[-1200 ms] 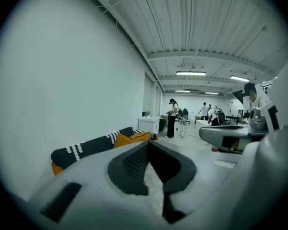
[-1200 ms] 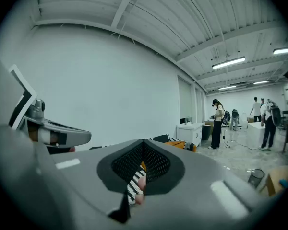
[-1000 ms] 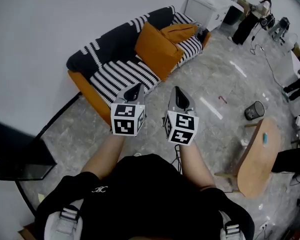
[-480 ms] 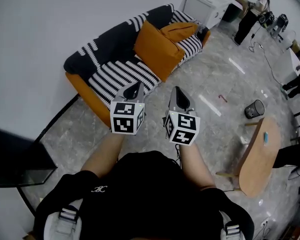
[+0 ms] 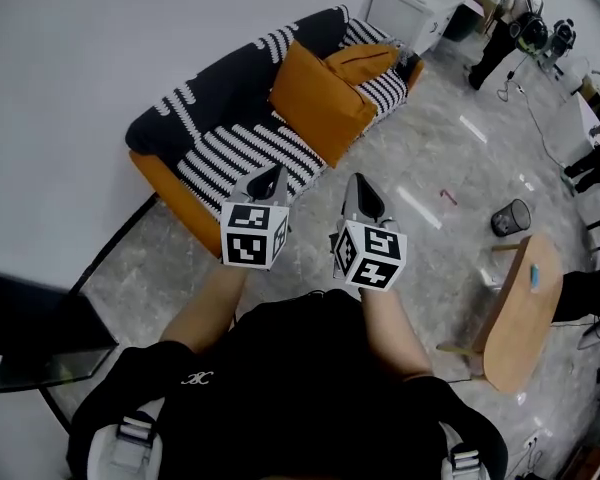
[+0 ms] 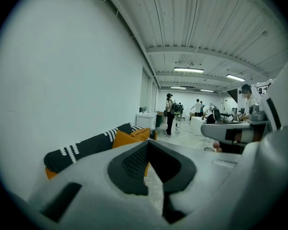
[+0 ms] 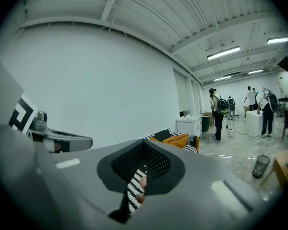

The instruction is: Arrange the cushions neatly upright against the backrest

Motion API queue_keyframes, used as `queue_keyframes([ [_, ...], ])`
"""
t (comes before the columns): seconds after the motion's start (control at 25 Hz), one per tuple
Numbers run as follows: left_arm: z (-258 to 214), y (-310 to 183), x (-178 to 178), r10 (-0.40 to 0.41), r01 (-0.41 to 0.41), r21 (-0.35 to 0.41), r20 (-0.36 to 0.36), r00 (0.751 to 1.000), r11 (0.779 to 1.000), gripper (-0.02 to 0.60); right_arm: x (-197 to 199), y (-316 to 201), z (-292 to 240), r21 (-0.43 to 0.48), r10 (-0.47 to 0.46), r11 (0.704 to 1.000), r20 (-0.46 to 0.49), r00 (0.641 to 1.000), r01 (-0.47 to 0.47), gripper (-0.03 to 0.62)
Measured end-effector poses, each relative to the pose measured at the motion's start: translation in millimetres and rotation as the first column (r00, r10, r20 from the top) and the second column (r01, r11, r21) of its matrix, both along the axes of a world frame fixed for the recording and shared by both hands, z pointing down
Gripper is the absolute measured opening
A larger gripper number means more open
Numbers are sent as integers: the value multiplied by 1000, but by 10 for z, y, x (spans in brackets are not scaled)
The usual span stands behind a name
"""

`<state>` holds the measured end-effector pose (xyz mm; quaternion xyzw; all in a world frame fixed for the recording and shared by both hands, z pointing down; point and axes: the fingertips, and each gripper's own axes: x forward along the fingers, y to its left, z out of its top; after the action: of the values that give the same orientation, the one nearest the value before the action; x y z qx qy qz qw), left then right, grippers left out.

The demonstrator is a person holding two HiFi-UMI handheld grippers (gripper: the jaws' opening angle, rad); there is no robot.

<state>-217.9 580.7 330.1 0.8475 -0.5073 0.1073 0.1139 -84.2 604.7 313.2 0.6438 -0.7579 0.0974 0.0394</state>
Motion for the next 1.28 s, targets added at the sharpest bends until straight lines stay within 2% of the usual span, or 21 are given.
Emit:
queue_keyframes([
  [0.28, 151, -295, -65, 7, -6, -32, 9, 1000, 999, 6, -96, -337, 37, -4, -20, 1000, -23, 1000, 20, 5],
  [0.56, 224, -855, 124, -3, 4, -35, 20, 1000, 999, 6, 100, -978, 116, -8, -34, 999, -11, 999, 34, 4],
  [1.0, 376, -2398, 522, -57, 60, -72, 44, 997, 996, 6, 556, -2613, 325, -52, -78, 996, -14, 997, 78, 5],
  [1.28, 457, -3339, 833, -100, 101, -115, 11, 995, 988, 6, 879, -3480, 426, -112, -122, 987, -37, 992, 117, 5],
])
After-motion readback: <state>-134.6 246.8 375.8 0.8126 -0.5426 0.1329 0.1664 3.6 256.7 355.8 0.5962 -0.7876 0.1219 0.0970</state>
